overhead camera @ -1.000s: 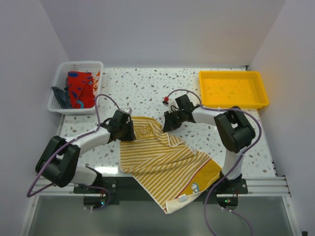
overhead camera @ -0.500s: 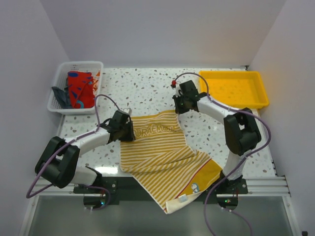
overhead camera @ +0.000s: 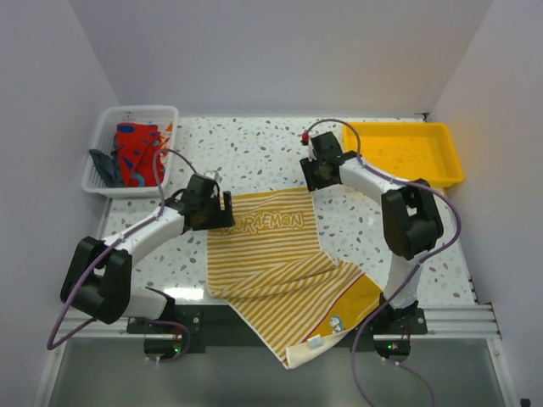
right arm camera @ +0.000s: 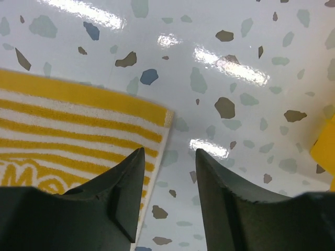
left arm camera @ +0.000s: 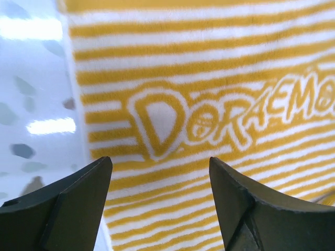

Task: Fold and stack the towels
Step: Flatten out the crumpled towel

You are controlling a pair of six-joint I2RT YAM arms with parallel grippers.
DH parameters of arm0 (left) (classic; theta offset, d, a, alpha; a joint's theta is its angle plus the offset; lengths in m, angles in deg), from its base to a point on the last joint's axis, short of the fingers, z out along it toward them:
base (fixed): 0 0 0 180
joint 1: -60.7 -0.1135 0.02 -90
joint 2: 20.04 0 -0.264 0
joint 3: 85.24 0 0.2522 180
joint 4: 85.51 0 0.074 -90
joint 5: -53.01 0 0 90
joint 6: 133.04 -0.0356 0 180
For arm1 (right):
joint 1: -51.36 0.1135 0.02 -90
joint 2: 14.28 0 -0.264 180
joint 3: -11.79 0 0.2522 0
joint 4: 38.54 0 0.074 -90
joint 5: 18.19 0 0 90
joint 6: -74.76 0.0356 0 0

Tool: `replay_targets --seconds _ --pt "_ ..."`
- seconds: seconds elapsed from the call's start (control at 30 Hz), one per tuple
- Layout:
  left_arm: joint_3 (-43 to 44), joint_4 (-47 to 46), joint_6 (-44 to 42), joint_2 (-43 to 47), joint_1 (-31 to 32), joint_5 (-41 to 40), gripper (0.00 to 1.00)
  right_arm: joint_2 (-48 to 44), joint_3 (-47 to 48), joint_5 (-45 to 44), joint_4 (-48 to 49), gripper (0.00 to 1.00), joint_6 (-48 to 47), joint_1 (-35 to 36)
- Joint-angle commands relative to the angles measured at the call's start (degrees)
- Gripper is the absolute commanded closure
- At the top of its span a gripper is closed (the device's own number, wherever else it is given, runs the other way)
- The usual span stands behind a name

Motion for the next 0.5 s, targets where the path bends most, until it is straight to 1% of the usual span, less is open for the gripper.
replay_targets --seconds 0.0,0.07,0.2,0.37,0.47 --pt "6.9 1.8 -3.6 -1.6 -4.3 -3.1 0.19 -1.5 2.1 -1.7 -1.3 0.51 0.0 -0.5" --pt "9.3 2.8 -5.8 -3.5 -5.8 -4.5 0.21 -1.5 2.1 -1.1 -2.2 0.46 0.1 -0.5" --pt "15.3 4.4 -8.0 -9.7 -6.5 -8.0 0.24 -1.1 1.3 0.0 -2.3 0.46 1.3 -0.6" --pt "19.5 3.4 -7.6 -15.2 -7.8 -8.7 0.3 -0.1 1.7 1.4 -1.3 0.45 2.2 -0.6" --pt "22.6 2.2 -8.1 -20.1 -7.9 -8.8 0.34 0.9 2.4 1.3 -1.2 0.44 2.3 -0.6"
